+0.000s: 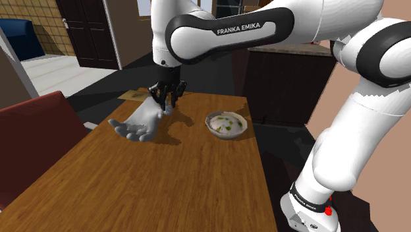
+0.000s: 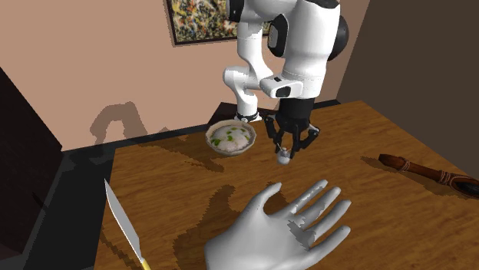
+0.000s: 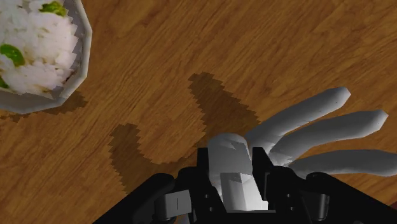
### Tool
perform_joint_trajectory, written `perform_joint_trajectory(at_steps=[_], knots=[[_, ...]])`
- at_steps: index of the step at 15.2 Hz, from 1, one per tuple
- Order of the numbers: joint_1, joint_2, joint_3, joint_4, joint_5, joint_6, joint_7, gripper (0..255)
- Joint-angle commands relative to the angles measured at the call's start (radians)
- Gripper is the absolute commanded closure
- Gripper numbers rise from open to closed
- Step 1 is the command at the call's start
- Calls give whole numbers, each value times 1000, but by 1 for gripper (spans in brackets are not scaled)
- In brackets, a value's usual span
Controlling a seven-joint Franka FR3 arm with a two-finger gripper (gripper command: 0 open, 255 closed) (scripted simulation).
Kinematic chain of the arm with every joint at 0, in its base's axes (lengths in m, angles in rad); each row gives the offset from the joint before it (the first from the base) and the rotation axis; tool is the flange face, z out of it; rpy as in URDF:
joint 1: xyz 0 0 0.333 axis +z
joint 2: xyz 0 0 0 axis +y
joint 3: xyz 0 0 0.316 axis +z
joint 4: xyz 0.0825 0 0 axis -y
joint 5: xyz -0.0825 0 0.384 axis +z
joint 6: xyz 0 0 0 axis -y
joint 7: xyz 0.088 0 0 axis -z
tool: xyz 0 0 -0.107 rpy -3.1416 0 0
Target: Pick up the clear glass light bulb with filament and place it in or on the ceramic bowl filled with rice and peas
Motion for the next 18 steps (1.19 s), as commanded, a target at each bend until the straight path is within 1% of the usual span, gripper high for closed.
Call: perform_joint_trajectory(at_steps=[1,5,11,14,18], knots=[[0,-2,-1,23,2,-26,-3,255],[0,1,0,69,1,-69,-5,255],[-33,-226,-76,-169,81,-40,-136,255],[-40,-329,-122,-269,102,-40,-199,255],[-48,-458,-186,-385,112,-53,-279,255]])
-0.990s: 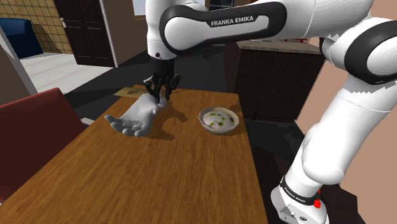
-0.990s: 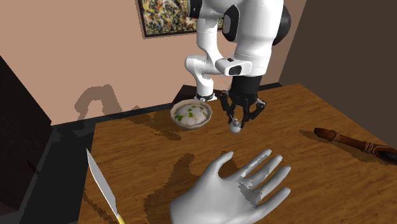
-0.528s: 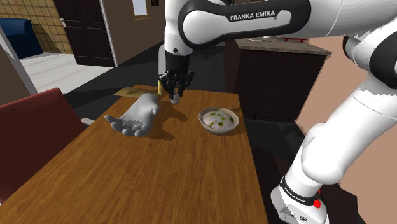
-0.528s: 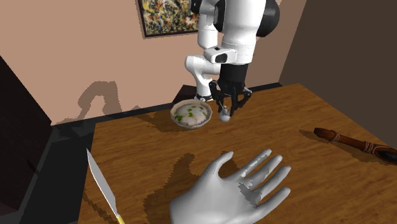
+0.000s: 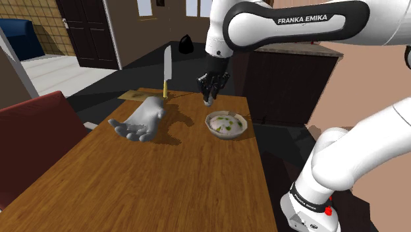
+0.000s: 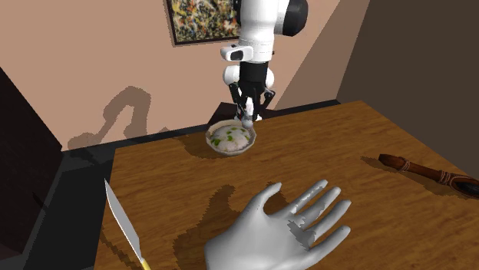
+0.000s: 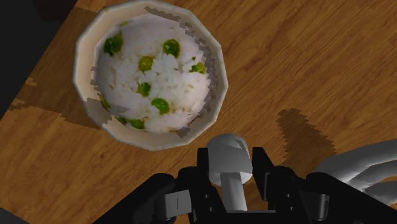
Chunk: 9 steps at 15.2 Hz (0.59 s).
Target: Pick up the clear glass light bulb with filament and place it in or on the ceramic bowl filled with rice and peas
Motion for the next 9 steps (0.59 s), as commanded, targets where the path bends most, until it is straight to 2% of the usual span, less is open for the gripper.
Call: perform_joint_trajectory(at_steps=[1,6,9], knots=[[-5,-61,-34,-54,1,-7,-42,255],[-23,-209,-119,-167,-19,-42,-138,255],[-22,-214,-118,-211,-18,-4,-137,255]])
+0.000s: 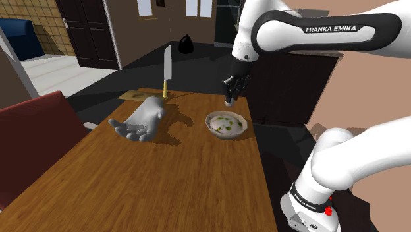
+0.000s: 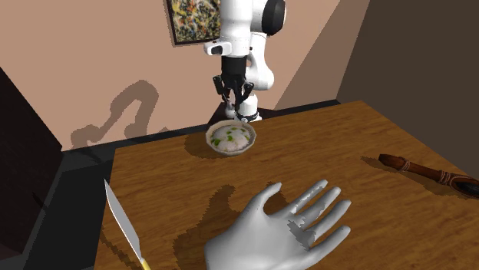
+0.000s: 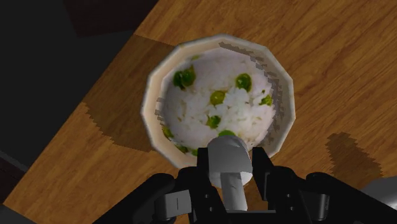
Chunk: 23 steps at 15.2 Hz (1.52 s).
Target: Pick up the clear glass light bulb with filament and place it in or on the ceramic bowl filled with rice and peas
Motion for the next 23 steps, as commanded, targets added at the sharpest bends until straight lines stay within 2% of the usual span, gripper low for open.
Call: perform_joint_trajectory(at_steps=[1,9,17,18,23], knots=[[0,-4,-2,-29,0,25,-3,255],[2,-6,3,-147,3,141,-1,255],[2,-6,3,-147,3,141,-1,255],[2,-6,3,-147,3,141,-1,0],[2,-6,3,-147,3,141,-1,0]])
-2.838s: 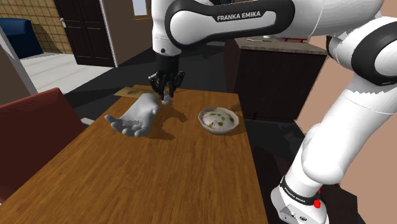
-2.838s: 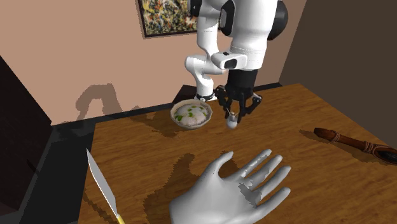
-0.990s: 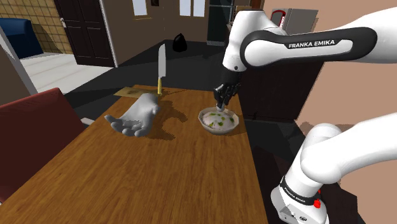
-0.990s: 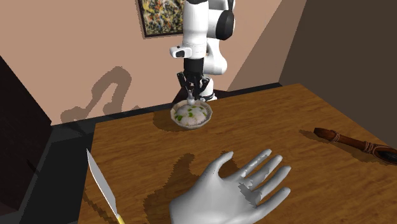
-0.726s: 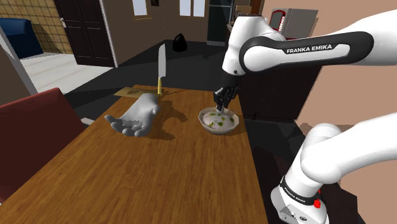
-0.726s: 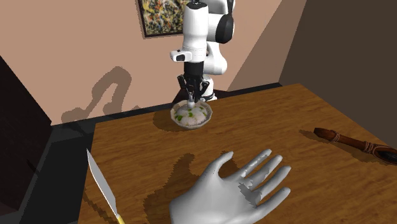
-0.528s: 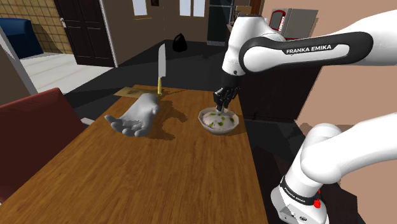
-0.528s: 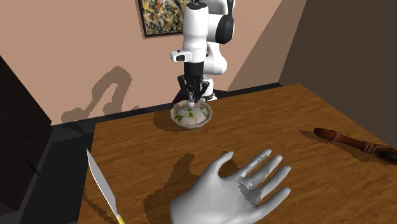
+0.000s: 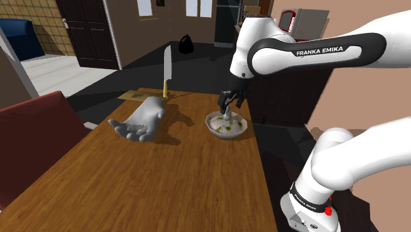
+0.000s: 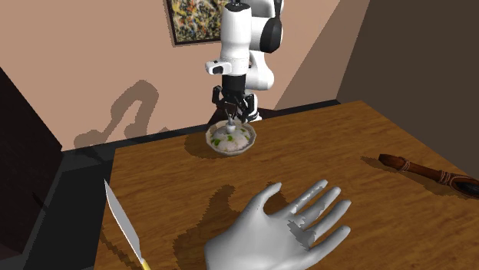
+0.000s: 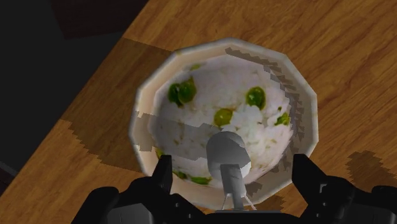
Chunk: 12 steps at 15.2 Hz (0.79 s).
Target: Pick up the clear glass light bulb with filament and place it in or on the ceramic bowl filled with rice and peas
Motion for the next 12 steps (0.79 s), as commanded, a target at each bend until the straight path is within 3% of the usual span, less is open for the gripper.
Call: perform_joint_trajectory(at_steps=[1,4,12], knots=[[0,-8,-1,28,0,-36,0,0],[0,-21,-4,112,-2,-134,0,0],[0,-21,-4,112,-2,-134,0,0]])
